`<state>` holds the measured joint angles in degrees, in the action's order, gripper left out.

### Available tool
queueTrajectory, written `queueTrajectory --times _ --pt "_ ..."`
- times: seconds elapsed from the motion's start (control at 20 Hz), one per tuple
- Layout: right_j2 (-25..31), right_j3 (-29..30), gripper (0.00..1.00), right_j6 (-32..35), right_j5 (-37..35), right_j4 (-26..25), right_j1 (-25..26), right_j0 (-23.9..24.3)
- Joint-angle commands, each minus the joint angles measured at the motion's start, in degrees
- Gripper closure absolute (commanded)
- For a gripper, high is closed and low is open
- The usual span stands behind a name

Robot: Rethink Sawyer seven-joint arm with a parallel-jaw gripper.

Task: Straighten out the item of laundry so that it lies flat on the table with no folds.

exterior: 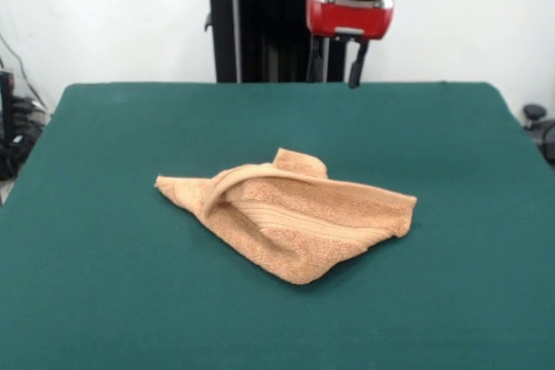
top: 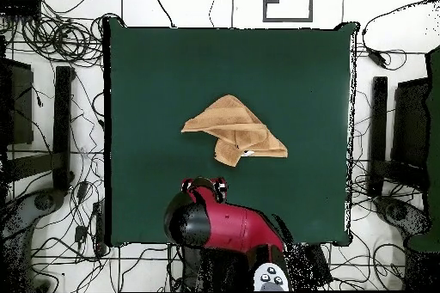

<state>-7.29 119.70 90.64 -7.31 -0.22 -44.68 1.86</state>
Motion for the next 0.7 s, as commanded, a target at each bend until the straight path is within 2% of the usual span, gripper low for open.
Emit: queueTrajectory --times 0.05,0.35,0.7 --pt "3.9 -2.7 0.00 5.2 -3.4 -2.4 -1.6 -0.6" --pt "2.7 -6.3 0.00 4.0 -8.8 -2.3 -3.6 -1.4" --pt "4.9 -13.6 0.00 3.0 -13.3 -2.1 -0.3 0.2"
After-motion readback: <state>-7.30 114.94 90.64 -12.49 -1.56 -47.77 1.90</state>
